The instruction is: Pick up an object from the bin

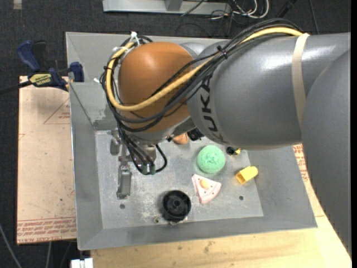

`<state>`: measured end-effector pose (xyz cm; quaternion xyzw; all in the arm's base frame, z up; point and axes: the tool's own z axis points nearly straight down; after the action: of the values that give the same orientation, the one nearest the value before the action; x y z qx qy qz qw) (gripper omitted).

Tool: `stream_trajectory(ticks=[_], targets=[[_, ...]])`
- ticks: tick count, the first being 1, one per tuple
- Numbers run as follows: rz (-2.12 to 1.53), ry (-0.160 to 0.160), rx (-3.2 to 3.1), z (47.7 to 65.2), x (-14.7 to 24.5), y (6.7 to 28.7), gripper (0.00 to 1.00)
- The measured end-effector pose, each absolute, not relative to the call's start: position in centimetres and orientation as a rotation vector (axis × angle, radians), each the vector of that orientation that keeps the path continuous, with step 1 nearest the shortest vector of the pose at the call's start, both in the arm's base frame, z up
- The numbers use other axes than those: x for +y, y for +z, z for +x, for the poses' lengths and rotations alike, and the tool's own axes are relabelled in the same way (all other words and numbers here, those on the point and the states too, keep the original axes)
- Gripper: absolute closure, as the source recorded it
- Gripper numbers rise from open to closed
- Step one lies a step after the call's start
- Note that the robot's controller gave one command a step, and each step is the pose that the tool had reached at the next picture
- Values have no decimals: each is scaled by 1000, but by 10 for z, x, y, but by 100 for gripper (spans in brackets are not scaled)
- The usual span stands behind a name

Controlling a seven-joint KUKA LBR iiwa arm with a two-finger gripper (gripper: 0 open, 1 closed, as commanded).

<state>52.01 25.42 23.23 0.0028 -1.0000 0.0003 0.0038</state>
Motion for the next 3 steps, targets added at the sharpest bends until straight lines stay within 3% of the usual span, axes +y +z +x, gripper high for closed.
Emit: stream_trajectory(ticks=[1, 3], targets=[[1, -2, -3142, 522, 253, 237, 0], [-225, -2, -3135, 507, 202, 135, 0]])
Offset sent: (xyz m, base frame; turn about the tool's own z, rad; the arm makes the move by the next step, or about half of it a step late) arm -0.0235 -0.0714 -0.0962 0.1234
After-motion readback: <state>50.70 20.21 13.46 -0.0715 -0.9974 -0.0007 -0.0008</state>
